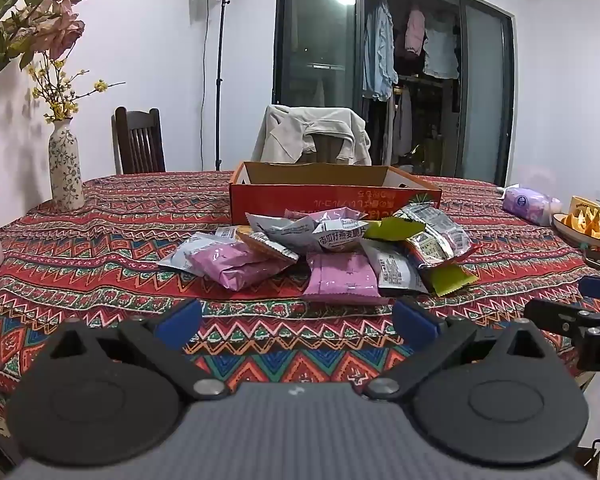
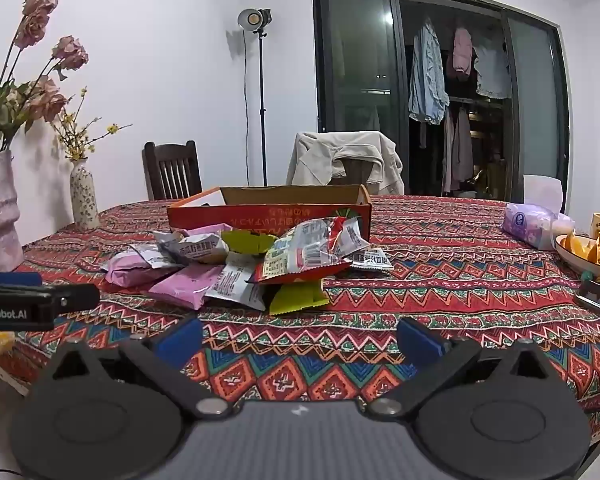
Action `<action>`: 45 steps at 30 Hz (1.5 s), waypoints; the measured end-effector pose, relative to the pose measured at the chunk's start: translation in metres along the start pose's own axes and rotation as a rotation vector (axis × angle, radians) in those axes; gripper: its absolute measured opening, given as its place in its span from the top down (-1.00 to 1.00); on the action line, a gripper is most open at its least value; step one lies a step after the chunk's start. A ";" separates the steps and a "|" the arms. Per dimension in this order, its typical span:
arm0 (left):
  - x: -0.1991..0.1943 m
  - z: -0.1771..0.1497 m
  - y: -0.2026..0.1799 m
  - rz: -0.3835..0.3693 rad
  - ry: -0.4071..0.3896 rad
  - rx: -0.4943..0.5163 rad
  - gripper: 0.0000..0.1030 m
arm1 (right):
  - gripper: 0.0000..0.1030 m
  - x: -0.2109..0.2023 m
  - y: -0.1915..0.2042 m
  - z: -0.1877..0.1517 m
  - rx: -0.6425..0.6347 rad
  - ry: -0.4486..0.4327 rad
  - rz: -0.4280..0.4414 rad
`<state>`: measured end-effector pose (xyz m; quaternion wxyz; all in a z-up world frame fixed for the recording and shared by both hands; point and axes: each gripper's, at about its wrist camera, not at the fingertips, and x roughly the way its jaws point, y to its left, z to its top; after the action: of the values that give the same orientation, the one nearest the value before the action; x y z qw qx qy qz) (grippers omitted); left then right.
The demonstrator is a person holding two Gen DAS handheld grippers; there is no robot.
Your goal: Organize snacks
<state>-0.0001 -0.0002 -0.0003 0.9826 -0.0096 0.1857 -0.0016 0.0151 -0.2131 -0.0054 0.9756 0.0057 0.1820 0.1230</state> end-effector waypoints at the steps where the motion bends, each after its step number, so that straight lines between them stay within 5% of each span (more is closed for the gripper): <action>1: 0.000 -0.001 0.000 -0.001 0.002 0.001 -1.00 | -1.00 0.001 0.001 0.000 0.001 0.001 -0.001; 45: -0.002 -0.002 0.006 0.009 -0.004 -0.016 -1.00 | -1.00 0.008 0.003 -0.004 0.016 0.031 0.001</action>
<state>-0.0029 0.0061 -0.0010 0.9828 -0.0168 0.1840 0.0042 0.0203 -0.2089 -0.0114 0.9725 0.0116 0.1979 0.1224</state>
